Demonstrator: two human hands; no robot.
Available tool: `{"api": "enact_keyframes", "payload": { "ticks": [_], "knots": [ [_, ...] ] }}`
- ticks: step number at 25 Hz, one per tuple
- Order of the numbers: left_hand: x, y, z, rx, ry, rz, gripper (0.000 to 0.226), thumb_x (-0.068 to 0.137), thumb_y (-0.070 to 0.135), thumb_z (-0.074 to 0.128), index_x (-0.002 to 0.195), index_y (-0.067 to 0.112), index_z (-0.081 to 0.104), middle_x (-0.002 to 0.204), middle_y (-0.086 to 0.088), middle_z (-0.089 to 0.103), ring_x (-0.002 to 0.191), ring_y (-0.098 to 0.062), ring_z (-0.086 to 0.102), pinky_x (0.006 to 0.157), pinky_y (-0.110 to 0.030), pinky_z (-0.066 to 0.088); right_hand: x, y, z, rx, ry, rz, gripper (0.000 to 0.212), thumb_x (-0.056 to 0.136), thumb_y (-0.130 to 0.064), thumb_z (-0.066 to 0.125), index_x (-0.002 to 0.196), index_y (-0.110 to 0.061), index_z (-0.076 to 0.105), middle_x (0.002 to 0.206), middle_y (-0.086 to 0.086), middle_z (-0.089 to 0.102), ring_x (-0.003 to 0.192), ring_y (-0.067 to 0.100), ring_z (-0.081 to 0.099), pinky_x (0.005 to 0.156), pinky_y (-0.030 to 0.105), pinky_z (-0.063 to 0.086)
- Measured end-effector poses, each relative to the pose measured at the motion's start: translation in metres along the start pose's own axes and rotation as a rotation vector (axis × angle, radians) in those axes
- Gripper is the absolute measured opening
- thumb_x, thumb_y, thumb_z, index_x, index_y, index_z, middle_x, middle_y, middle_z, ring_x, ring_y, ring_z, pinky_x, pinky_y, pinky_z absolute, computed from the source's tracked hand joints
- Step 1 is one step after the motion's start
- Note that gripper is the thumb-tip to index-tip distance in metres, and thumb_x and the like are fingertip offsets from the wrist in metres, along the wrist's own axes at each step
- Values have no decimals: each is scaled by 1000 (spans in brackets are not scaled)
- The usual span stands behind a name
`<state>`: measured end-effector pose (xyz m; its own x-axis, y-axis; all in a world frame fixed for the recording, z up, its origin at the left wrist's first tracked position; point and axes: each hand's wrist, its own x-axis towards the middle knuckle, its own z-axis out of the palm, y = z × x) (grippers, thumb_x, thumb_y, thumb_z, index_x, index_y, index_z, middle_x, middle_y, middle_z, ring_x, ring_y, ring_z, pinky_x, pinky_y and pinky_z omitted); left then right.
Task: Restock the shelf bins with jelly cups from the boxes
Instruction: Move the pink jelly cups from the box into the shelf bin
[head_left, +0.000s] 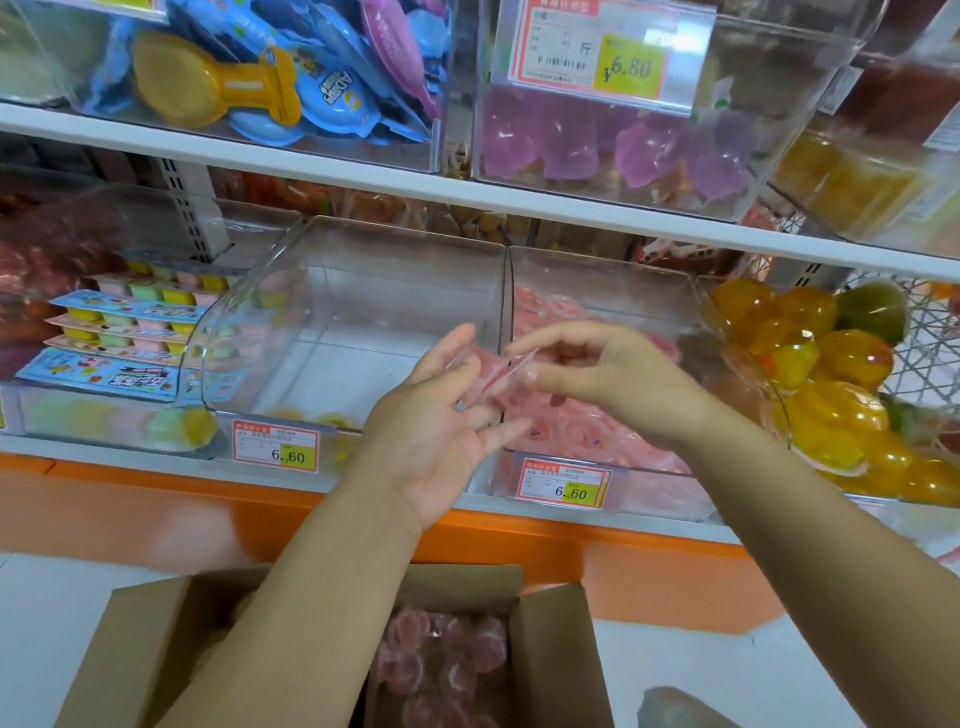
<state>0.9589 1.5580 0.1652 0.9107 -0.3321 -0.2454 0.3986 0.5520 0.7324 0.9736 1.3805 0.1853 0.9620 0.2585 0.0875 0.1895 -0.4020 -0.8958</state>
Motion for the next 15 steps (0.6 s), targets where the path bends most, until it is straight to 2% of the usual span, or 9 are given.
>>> {"api": "enact_keyframes", "payload": {
  "ticks": [1, 3, 4, 6, 8, 10, 13, 15],
  "knots": [
    [1, 1, -1, -6, 13, 4, 40, 106, 13, 41, 143, 26, 47, 141, -8, 55, 119, -36, 63, 96, -55, 52, 1, 3, -8, 72, 37, 25, 18, 81, -12, 71, 98, -19, 72, 86, -1, 72, 76, 11, 63, 72, 30, 54],
    [4, 4, -4, -10, 40, 19, 39, 106, 18, 44, 143, 30, 47, 127, 1, 62, 118, -32, 63, 94, -51, 54, 9, 13, -31, 136, 207, 83, 14, 79, -17, 72, 94, -17, 72, 89, 3, 73, 78, 16, 65, 74, 31, 54],
    [5, 5, -6, 0, 61, 28, 37, 106, 22, 46, 141, 31, 49, 123, 4, 64, 117, -29, 63, 94, -49, 54, 19, 22, -45, 63, 338, 128, 14, 79, -20, 74, 93, -17, 72, 90, 3, 73, 78, 17, 65, 74, 29, 54],
    [9, 8, -10, 49, 111, 39, 35, 103, 29, 50, 138, 34, 53, 127, 4, 64, 118, -22, 62, 96, -43, 53, 44, 45, -77, -278, 559, 294, 23, 79, -32, 77, 97, -19, 70, 94, 0, 70, 79, 16, 64, 72, 24, 54],
    [13, 10, -12, 86, 158, 51, 34, 100, 34, 54, 134, 35, 57, 131, 4, 63, 118, -17, 60, 98, -39, 50, 72, 68, -99, -529, 583, 443, 34, 81, -40, 74, 107, -19, 69, 111, 2, 68, 94, 21, 63, 81, 31, 51],
    [15, 10, -14, 78, 192, 45, 33, 99, 35, 57, 132, 34, 60, 129, 3, 65, 117, -17, 61, 98, -37, 50, 91, 88, -103, -506, 632, 462, 35, 82, -36, 74, 111, -17, 68, 120, 2, 64, 105, 22, 60, 86, 30, 46],
    [17, 8, -14, 51, 204, 23, 34, 98, 35, 58, 131, 31, 62, 127, 0, 66, 116, -19, 62, 94, -36, 52, 107, 111, -90, -443, 748, 406, 22, 83, -24, 74, 99, -10, 68, 105, 2, 65, 98, 19, 60, 85, 26, 45],
    [18, 7, -14, 32, 210, 11, 34, 96, 35, 60, 130, 30, 63, 125, -2, 67, 115, -20, 63, 92, -36, 53, 110, 118, -84, -547, 693, 454, 20, 85, -27, 70, 93, -8, 68, 86, 0, 62, 80, 16, 60, 74, 24, 46]
  ]
}}
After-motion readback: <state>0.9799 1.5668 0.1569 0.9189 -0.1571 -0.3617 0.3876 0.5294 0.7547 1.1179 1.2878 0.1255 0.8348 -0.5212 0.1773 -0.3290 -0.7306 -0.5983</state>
